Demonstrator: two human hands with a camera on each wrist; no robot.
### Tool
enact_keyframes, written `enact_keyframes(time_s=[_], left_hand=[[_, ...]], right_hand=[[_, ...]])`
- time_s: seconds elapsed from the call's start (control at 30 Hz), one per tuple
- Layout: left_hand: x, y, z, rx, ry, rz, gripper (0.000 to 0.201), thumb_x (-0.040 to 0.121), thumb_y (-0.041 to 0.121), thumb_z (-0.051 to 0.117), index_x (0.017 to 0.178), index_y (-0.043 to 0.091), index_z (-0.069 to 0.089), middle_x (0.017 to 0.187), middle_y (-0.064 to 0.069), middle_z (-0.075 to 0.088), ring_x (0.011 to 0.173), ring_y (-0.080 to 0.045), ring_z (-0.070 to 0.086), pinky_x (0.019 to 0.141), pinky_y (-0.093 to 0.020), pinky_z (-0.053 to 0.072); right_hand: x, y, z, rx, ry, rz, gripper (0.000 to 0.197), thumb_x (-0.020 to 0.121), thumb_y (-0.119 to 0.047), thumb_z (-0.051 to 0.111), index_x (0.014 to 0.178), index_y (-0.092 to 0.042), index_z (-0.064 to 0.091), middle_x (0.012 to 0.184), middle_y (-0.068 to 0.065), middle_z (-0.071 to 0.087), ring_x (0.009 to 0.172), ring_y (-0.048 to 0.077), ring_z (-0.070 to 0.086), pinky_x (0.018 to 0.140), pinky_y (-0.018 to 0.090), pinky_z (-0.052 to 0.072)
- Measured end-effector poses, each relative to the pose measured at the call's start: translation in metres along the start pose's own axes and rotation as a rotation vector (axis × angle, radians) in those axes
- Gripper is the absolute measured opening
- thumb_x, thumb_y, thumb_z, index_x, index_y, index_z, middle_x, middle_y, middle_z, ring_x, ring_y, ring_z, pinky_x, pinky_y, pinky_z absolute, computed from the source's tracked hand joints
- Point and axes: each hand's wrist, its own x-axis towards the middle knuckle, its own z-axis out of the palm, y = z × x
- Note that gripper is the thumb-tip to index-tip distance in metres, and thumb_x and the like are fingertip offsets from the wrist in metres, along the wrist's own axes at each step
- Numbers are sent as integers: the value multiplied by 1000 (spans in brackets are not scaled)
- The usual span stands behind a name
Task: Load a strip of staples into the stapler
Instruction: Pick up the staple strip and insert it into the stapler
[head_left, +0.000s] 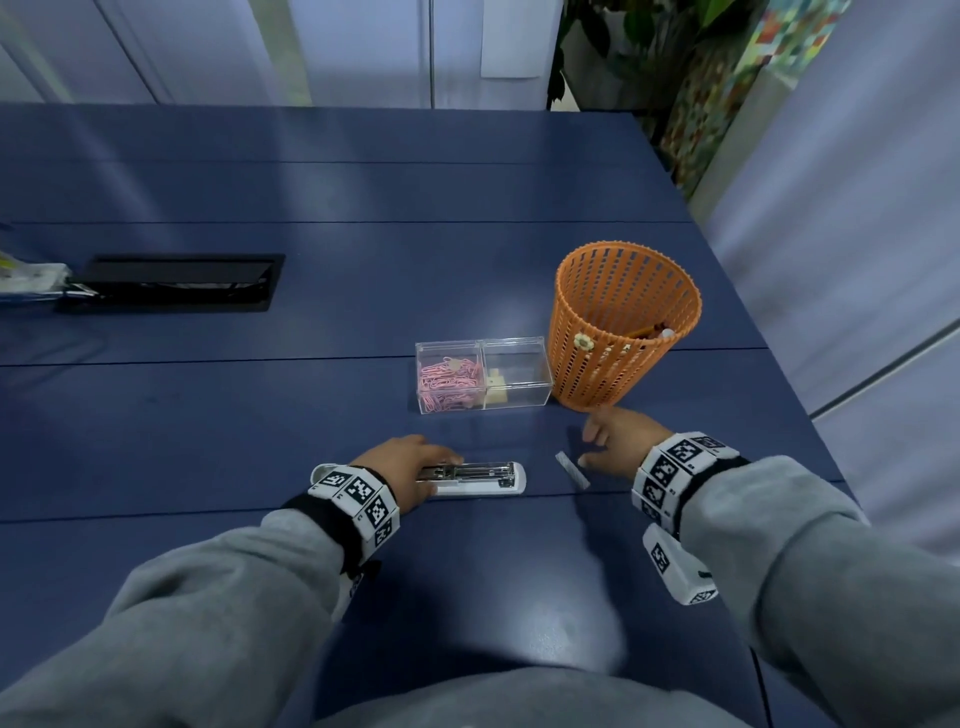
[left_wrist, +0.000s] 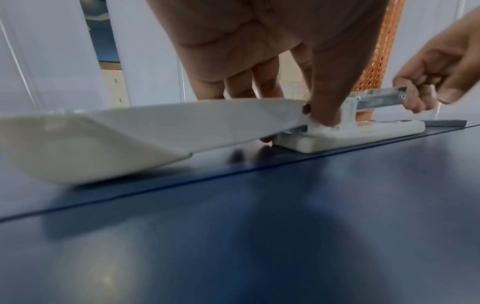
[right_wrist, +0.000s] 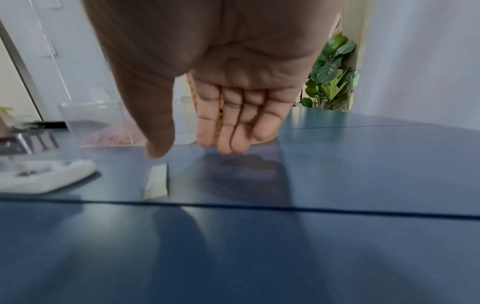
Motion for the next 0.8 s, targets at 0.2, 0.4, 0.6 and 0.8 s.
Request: enact_keyframes(time_s=[0.2,0.4,0.6,0.8], left_hand=[[0,-1,2,-33,27,-10,41,85,22,59,124,32,52,123,-2,56,116,-22,52,102,-37,43],[1,-4,3,-38,44,-15,35,83,22,61,117,26,57,120,-2,58,112,-21,55,100,-35,45],[1,-6,5,-62,39,-8,34,83,23,62,117,27,57,119,-2,58,110,-22,56,100,-37,45],[1,-5,5,-53,51,-14,35,83,22,62,117,28,57,118,-2,57,110,-21,55,99,-36,45]], right_hand=[[-5,-6,13,-164,-112,55,42,73,-47,70,89,-16,47,93,2,50,85,22,50,76,33,45],[-4,-19,23,-187,-51,63,18,78,-27,64,81,-14,51,98,8,62,87,26,59,74,33,50],[-13,-18,13,167,79,16,13,74,-20,64,72,-23,51,80,0,57,79,22,57,70,31,49],[-22,-40,7,407,155,-197,14,78,-11,69,91,-14,69,59,-10,50,48,-2,50,49,7,40]])
